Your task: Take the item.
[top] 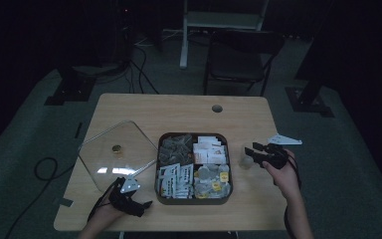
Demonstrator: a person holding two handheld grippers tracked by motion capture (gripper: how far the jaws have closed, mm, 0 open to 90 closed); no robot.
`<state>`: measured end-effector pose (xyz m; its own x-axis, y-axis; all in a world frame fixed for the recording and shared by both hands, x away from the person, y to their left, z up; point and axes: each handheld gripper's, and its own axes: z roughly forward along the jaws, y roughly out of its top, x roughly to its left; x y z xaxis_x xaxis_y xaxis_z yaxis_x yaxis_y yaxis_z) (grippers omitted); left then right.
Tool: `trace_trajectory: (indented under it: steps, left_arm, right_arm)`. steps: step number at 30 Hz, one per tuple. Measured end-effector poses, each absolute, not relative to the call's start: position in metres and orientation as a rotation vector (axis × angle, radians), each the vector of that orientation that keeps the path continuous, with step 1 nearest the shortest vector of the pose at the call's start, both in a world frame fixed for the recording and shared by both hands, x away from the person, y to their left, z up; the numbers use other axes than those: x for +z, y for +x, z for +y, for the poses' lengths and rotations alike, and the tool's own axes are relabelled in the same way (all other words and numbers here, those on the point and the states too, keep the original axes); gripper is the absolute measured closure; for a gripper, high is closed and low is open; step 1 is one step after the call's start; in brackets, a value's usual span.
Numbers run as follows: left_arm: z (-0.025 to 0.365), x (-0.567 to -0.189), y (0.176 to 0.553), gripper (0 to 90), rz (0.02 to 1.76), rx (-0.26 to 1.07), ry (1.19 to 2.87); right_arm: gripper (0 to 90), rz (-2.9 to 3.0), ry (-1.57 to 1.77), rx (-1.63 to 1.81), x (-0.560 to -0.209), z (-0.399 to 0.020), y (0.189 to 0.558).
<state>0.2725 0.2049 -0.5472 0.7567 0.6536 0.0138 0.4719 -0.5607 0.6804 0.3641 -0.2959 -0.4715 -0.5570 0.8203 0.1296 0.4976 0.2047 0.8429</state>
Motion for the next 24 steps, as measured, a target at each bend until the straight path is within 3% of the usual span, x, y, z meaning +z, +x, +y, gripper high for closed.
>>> trace_trajectory:
  steps: [24]
  left_arm:
    - [0.205, -0.547, 0.273, 0.5, 0.837, 0.348, 2.274]
  right_arm:
    - [43.5, 2.15, 1.107, 1.427, -0.459, -0.286, 0.341]
